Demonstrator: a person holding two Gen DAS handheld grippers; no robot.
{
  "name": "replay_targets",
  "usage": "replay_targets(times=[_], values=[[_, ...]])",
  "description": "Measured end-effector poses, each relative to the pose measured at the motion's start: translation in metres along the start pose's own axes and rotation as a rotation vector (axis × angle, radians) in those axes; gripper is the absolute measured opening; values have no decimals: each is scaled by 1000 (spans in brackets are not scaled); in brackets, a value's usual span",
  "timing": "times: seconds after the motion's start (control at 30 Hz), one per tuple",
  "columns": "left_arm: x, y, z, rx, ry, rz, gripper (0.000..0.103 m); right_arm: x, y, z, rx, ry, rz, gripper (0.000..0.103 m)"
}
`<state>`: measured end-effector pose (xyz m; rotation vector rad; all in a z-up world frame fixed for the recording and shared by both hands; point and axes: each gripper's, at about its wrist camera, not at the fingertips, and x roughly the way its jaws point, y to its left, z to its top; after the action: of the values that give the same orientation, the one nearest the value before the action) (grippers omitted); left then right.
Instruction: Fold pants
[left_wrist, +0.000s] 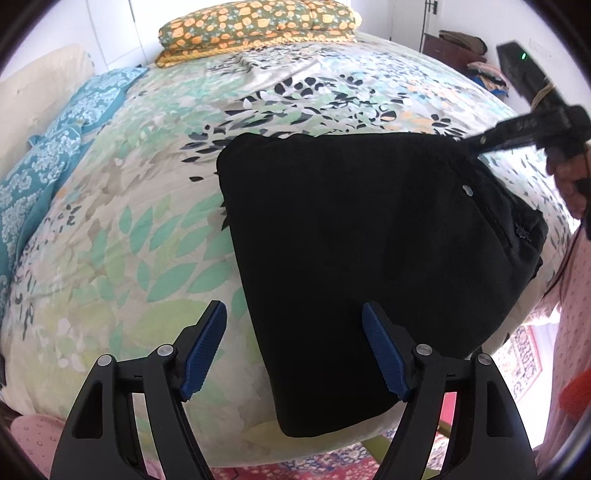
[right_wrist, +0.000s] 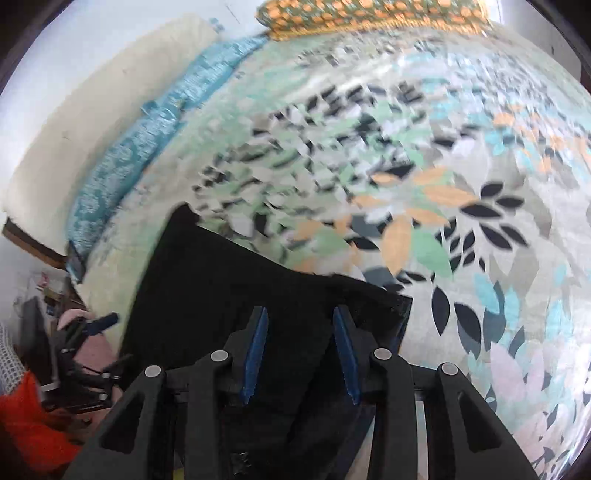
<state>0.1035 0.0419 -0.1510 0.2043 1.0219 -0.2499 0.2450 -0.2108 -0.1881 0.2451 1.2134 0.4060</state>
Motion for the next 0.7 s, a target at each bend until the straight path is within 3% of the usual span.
replay_targets(times=[0.17, 0.3, 0.4, 0.47, 0.53, 0.63, 0.67, 0.7], values=[[-19, 8, 3, -48, -26, 15, 78, -42, 29, -14, -68, -71, -31, 36], [-31, 19, 7, -117, -53, -11, 83, -82, 61, -61, -187, -62, 12, 36], [-15, 14, 5, -92, 8, 3, 84, -72, 68, -103, -221, 17, -2, 36], [3, 5, 0, -48, 84, 13, 85, -45, 62, -128, -228, 110, -88, 36], [4, 0, -2, -31, 91, 13, 85, -33, 55, -144, -206, 160, -92, 36], [-13, 5, 1, -24, 51, 12, 86, -57, 51, -142, -169, 97, -32, 37], [-18, 12, 3, -43, 36, -1, 89, -69, 45, -137, -136, 53, 10, 48], [-21, 22, 7, -81, 19, -24, 93, -80, 36, -131, -99, 8, 50, 72]])
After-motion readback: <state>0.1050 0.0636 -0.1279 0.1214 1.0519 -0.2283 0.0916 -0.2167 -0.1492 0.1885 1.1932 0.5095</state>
